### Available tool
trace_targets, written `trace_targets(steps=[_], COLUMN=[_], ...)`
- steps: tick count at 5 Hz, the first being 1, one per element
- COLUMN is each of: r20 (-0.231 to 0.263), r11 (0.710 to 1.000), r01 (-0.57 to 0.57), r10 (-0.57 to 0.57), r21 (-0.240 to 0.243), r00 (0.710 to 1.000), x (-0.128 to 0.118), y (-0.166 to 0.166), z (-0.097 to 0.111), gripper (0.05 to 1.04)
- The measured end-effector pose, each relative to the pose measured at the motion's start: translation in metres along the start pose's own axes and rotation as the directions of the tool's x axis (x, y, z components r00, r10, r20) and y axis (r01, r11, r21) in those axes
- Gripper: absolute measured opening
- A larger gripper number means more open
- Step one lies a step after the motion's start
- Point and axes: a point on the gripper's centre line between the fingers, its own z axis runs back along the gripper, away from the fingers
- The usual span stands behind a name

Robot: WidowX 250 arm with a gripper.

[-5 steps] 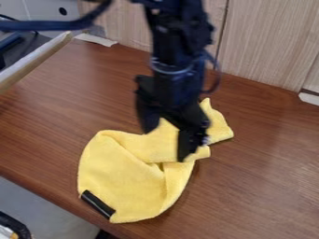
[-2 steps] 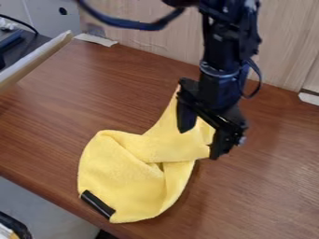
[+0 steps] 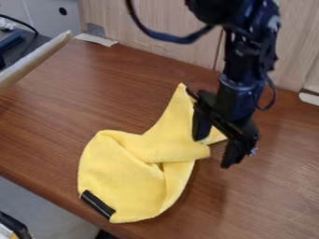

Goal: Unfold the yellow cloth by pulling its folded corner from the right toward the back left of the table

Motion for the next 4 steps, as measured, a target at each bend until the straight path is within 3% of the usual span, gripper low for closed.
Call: trace_targets(steps=[2,3,4], r20=[-0.023,-0.037,-0.052], r11=[1.0,0.999,0.998], r01=[0.015,0.011,-0.001], r10=[-0.014,-0.01,0.004], r21=[0.021,0.045,0.061], r00=[1.0,0.999,0.999], x=[0.0,-0.004,-0.009], y=[-0.006,-0.005,-0.004], z=[-0.01,-0.013,-0.016], gripper=[0.375,0.156,0.059])
